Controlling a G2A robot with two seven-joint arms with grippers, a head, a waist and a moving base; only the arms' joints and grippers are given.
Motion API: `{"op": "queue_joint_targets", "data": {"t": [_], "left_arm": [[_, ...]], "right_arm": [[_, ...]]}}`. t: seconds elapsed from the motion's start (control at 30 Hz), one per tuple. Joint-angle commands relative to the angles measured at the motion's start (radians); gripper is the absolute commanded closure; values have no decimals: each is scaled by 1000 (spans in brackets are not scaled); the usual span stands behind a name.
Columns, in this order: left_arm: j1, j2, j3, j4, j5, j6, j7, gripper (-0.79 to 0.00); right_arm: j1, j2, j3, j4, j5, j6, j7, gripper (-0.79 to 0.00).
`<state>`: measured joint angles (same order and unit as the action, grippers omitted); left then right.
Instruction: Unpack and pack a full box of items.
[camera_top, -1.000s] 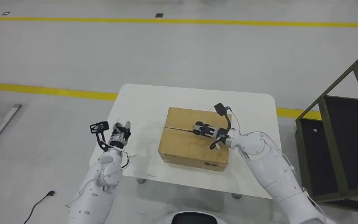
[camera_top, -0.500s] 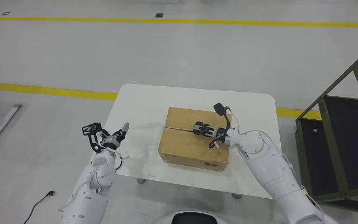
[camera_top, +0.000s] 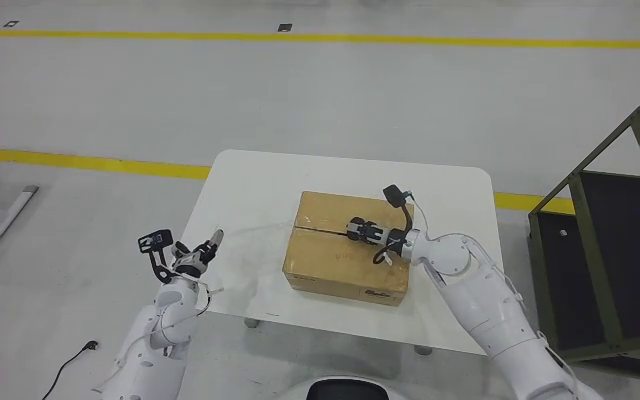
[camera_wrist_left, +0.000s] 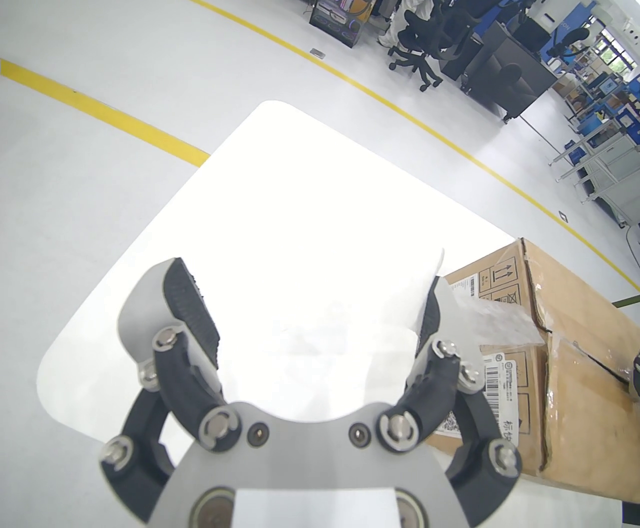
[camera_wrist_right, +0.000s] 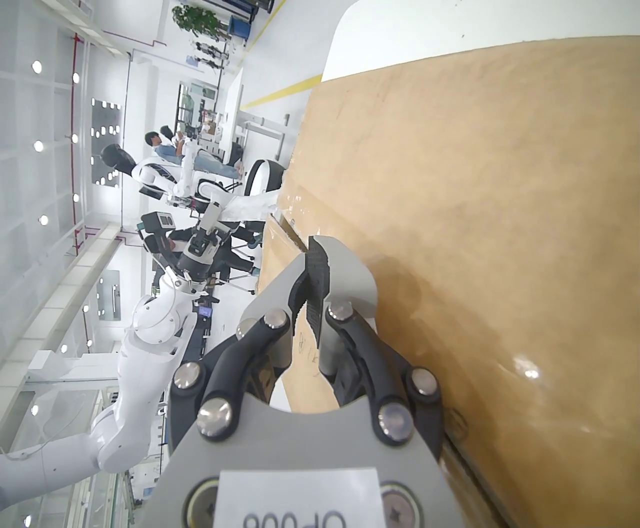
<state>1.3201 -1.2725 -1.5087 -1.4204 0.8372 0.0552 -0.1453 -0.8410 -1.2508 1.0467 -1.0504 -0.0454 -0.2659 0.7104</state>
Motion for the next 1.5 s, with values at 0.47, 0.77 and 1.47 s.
{"op": "queue_joint_targets", "data": {"t": [0.47,0.77,1.47], "left_arm": [[3,1,18,-67,33,-13,-38,-785],[28,7,-5,-110,69,2,-65,-785],[81,47,-6,-277,471,-59,-445,-785]], "right_arm": [[134,-82,-176,115,30,-43,-43,0],[208,-134,-238,294,56,-31,-55,0],[256,-184,-254,431,51,-56,-77,0]]}}
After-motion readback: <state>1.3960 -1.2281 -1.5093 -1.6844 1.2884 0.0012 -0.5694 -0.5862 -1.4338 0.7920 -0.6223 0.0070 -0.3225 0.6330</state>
